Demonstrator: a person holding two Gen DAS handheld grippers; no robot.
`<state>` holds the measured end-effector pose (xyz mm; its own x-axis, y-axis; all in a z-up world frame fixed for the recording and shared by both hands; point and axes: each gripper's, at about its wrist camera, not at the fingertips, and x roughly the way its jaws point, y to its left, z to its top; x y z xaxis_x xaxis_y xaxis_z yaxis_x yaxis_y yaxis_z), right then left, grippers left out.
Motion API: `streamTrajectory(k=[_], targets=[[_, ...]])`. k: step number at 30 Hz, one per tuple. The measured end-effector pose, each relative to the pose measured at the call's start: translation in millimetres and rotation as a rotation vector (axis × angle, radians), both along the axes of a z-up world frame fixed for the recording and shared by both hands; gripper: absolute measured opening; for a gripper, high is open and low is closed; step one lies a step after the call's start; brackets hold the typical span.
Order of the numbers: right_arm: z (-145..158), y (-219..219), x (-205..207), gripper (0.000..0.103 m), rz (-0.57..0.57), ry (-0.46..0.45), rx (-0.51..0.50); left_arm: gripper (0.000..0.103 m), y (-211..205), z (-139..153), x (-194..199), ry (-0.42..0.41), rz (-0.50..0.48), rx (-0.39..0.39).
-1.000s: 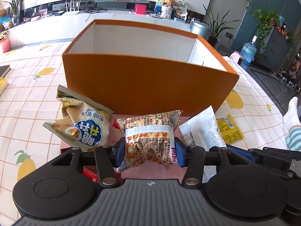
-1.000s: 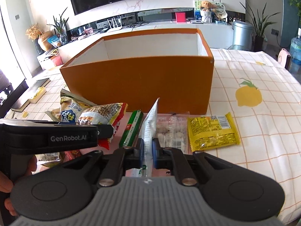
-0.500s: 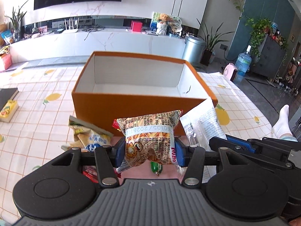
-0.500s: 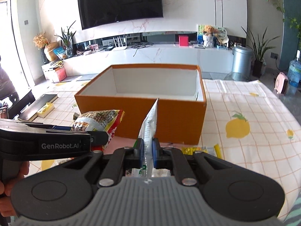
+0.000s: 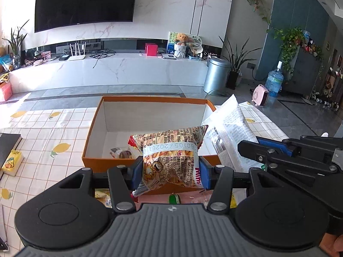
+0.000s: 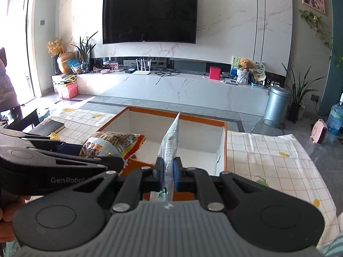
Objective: Organize snacks
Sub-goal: 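Lift both packets into the orange box and open both tools to release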
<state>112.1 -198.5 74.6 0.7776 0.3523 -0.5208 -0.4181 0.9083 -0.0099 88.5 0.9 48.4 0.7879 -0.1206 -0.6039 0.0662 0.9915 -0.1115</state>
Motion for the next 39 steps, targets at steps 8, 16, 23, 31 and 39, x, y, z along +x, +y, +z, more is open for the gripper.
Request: streamTrajectory(k=[8,16,23,31,39], targets=[[13.3,11.3,40.9,0.005,0.013,-0.033,-0.028,0.059,3.4,6.2,27.3,-0.012,-0.002,0.031],[8.9,29.1,91.1,0.005,0.01,-0.013,-0.052,0.059,11.1,-0.6,60.7,0.025,-0.002,0.063],[-14.1,50.3,127.2,0.005,0.019,-0.003,-0.136,0.059,16.6,-21.9,87.7,0.088,0.001,0.085],[-55.1,61.7,168.7,0.005,0.019,0.057,-0.231,0.059,19.5,-54.3,110.5,0.188,0.012,0.097],[-86.3,66.3,196.8,0.005,0.019,0.171,-0.262,0.059,23.3,-71.6,124.2,0.26,0.006,0.11]])
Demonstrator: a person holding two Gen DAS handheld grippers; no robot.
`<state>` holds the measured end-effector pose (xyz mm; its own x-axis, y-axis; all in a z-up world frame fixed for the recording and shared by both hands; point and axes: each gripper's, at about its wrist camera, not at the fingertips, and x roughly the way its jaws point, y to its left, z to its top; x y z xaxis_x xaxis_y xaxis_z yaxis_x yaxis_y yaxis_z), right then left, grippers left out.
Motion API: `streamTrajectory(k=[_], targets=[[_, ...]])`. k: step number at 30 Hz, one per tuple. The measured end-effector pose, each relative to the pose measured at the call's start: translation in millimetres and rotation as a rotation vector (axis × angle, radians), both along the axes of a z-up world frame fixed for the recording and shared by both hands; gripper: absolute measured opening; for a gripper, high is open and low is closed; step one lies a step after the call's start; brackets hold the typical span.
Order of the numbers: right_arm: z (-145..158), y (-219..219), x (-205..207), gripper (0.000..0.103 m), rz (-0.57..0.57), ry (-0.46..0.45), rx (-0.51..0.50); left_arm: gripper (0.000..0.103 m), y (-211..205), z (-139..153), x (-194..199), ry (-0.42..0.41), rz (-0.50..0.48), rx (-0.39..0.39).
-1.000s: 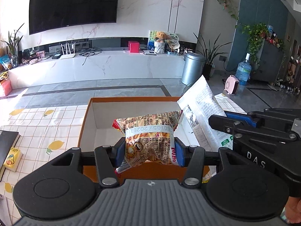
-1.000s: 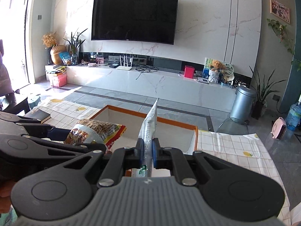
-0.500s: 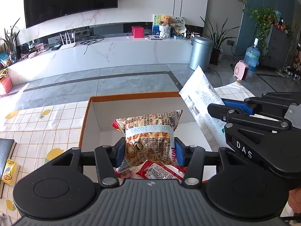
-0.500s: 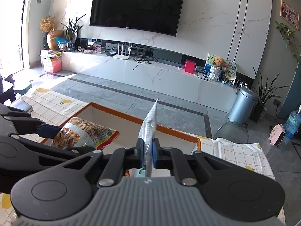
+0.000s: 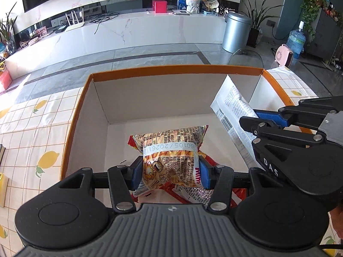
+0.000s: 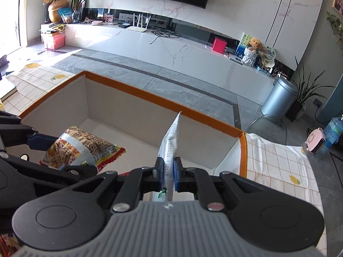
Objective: Organize snacks
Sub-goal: 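Lift both packets into the orange box and open both tools to release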
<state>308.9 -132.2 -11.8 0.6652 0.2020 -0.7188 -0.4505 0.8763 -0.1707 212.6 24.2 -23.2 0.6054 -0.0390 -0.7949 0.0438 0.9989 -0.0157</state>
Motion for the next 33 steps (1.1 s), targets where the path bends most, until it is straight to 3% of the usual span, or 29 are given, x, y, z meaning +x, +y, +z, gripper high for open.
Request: streamTrajectory(k=[14,25,33], targets=[[-33.5,9.4,5.3,0.005,0.026,0.097,-0.102,0.061,-8.9,-11.8,10.2,0.065,-0.02,0.071],[-29.6,12.6,4.2,0.009,0.042,0.086,-0.201,0.072,-12.4,-10.5,6.6,0.051,-0.039,0.101],[-9.2,10.5,-5.1,0.031,0.051,0.051,-0.201,0.08,-13.6,3.8,-2.2,0.002,-0.04,0.129]])
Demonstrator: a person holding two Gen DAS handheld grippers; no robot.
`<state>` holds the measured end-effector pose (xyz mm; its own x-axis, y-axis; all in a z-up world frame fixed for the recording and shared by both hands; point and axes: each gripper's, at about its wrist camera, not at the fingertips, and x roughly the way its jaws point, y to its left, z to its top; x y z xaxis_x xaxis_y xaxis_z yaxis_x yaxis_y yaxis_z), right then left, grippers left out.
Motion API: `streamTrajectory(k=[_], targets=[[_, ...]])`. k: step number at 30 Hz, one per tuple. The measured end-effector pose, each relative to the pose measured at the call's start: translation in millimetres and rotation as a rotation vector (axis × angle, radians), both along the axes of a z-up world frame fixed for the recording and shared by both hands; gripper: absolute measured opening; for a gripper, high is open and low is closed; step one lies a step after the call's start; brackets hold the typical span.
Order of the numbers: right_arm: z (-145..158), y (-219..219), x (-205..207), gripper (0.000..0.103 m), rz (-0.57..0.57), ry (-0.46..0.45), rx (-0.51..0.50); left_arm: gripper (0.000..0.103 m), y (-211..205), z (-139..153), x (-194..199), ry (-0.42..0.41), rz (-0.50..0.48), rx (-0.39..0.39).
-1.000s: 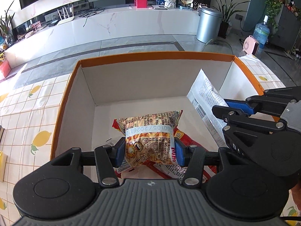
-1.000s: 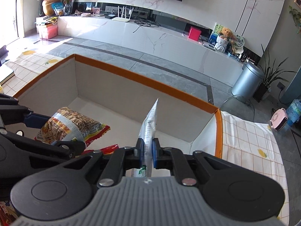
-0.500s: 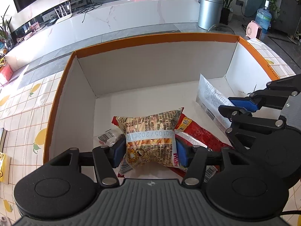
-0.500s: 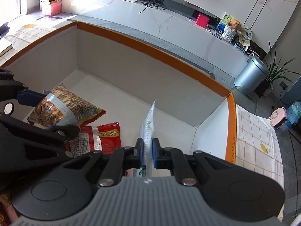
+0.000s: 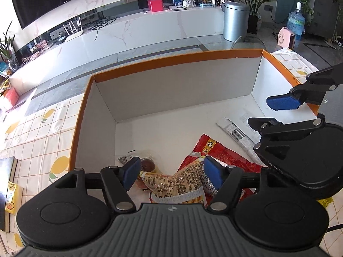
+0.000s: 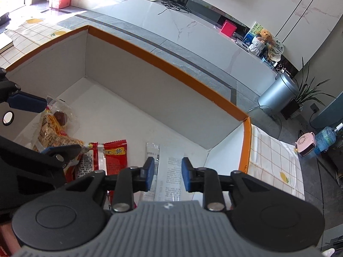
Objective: Organize snacks
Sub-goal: 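Lift both packets into the orange box and open both tools to release, then withdraw both tools from the box back to the mat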
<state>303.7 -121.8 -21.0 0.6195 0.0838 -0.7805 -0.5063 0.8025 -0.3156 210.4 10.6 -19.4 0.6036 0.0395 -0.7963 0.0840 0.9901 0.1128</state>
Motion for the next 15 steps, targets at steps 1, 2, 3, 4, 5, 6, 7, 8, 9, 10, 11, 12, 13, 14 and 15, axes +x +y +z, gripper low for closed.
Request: streamTrajectory(k=[1,2,3,4,5,6,7,8,9,10,11,12,13,14,15], targets=[[2.6,-0.5,-1.4,0.035,0.001,-0.002,0.001,0.08,-0.5,3.0,-1.8,-0.005,0.0,0.002],[6.6,-1.5,-3.1,0.039,0.002,-0.005,0.003,0.081,-0.6,5.3,-3.6,-0.008,0.0,0.004],[9.8,-2.5,-4.9,0.039,0.001,-0.007,0.006,0.081,-0.9,7.9,-5.8,-0.011,-0.001,0.008],[13.8,-3.4,-6.9,0.041,-0.001,-0.007,0.011,0.081,-0.9,11.3,-8.9,-0.017,0.0,0.012],[18.9,-5.2,-9.4,0.045,-0.002,-0.008,0.02,0.081,-1.2,14.3,-12.4,-0.022,0.004,0.015],[23.4,-7.3,-12.5,0.047,-0.003,-0.009,0.029,0.081,-1.2,17.7,-16.3,-0.029,0.01,0.014],[27.7,-9.0,-15.7,0.051,-0.003,-0.012,0.037,0.082,-0.8,21.2,-20.4,-0.035,0.018,0.01],[31.9,-10.8,-19.4,0.054,-0.004,-0.016,0.043,0.082,-0.2,24.9,-24.7,-0.043,0.026,0.002],[36.9,-13.1,-24.1,0.055,-0.005,-0.022,0.05,0.082,0.2,28.3,-28.9,-0.051,0.031,-0.007],[41.1,-15.2,-28.5,0.057,-0.007,-0.026,0.057,0.082,0.5,32.5,-34.2,-0.06,0.037,-0.016],[45.3,-17.8,-33.2,0.059,-0.009,-0.028,0.068,0.082,0.1,36.2,-39.2,-0.069,0.041,-0.022],[49.5,-20.6,-37.4,0.06,-0.011,-0.03,0.08,0.082,-0.2,39.8,-44.0,-0.078,0.044,-0.026],[53.7,-23.2,-42.2,0.061,-0.014,-0.033,0.093,0.082,-0.7,43.9,-49.8,-0.09,0.046,-0.03],[59.0,-26.2,-48.5,0.062,-0.02,-0.036,0.11,0.082,-1.1,48.0,-56.0,-0.102,0.047,-0.033],[63.6,-29.7,-54.9,0.062,-0.024,-0.041,0.128,0.082,-1.3,51.5,-61.8,-0.11,0.049,-0.038]])
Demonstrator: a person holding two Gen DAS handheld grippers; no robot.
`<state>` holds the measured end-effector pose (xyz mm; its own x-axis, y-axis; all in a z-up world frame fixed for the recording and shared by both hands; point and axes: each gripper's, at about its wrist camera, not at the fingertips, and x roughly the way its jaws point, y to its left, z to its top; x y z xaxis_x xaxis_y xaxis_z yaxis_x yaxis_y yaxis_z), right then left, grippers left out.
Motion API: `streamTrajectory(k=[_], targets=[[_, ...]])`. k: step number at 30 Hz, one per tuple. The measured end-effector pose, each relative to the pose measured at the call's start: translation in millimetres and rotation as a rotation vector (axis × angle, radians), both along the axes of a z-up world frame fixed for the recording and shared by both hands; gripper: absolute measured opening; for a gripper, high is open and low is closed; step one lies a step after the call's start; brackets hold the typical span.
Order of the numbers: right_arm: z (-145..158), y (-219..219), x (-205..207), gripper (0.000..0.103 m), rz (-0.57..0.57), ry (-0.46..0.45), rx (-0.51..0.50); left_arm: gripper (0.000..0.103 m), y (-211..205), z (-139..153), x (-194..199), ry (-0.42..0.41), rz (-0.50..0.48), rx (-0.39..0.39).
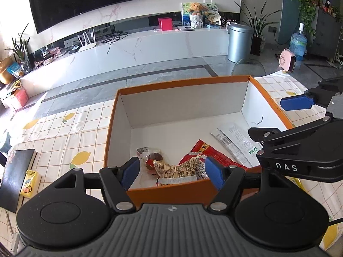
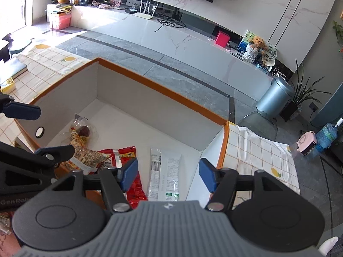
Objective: Organize snacks
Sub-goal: 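Withdraw both tools from the box back to the mat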
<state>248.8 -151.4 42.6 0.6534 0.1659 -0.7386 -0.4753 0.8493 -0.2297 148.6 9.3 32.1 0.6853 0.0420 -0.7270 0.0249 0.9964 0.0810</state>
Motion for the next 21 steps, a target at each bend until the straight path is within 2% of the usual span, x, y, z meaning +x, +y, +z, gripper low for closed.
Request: streamTrajectory(k=[2,5,11,16,21], targets=[[8.3,-7.8,-13.6,0.067,-0.01,-0.008,0.041,0.082,0.4,5.9,-11.7,-0.008,-0.001,-0.016],[15.4,-18.0,-36.0,0.068,-0.025,-0.012,0.105,0.082,-0.1,11.0,-27.5,-0.007,-0.001,-0.055],[12.4,-34.2,-86.9,0.07,-0.06,-0.035,0.184,0.082,0.4,9.7,-59.8,0.004,-0.004,-0.096],[-1.0,-47.3,-120.2,0.071,-0.116,0.015,0.258,0.082,1.4,-3.7,-80.8,0.047,-0.007,-0.109],[-17.0,-60.6,-147.1,0.074,-0.169,0.055,0.311,0.082,8.2,-20.6,-99.8,0.126,0.009,-0.116]])
